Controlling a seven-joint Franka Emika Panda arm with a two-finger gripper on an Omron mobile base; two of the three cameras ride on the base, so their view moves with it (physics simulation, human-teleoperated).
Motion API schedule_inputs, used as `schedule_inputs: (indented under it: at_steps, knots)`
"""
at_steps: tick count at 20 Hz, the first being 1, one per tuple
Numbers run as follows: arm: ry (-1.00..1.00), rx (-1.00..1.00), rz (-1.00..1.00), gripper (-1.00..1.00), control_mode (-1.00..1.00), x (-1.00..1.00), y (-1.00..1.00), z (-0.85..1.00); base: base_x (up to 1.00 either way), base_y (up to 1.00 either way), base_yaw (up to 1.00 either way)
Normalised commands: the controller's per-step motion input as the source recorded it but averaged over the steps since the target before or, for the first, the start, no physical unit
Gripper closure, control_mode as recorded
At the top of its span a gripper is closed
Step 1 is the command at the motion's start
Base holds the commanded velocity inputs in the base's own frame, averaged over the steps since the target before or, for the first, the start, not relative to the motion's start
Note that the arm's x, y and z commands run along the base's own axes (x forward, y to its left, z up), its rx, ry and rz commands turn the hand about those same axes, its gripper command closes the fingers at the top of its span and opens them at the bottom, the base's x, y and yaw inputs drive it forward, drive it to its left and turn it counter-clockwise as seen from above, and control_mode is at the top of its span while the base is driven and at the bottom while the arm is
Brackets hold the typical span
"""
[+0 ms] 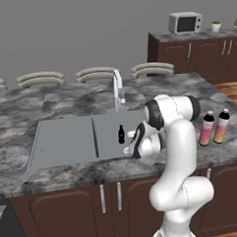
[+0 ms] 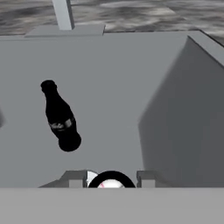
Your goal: Place the large bottle from the dining counter next to the other large bottle outside the sink, and place the small bottle from the dining counter next to the other small bottle inside the sink.
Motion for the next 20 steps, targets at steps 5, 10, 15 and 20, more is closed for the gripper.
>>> schedule_inputs:
  at_steps: [5,10,15,20]
  knots:
    - [0.0,0.0,-0.03,-1.0,-1.0,0.22,0.0,-0.28,0.0,0.0,0.0]
    - [-0.01,0.0,-0.03,-1.0,-1.0,0.07,0.0,-0.12,0.0,0.0,0.0]
    - [-0.08,0.0,-0.01,-1.0,-1.0,-0.01,0.0,0.32,0.0,0.0,0.0]
    - [-0.09,0.0,0.0,-1.0,-1.0,-0.17,0.06,0.51,0.0,0.0,0.0]
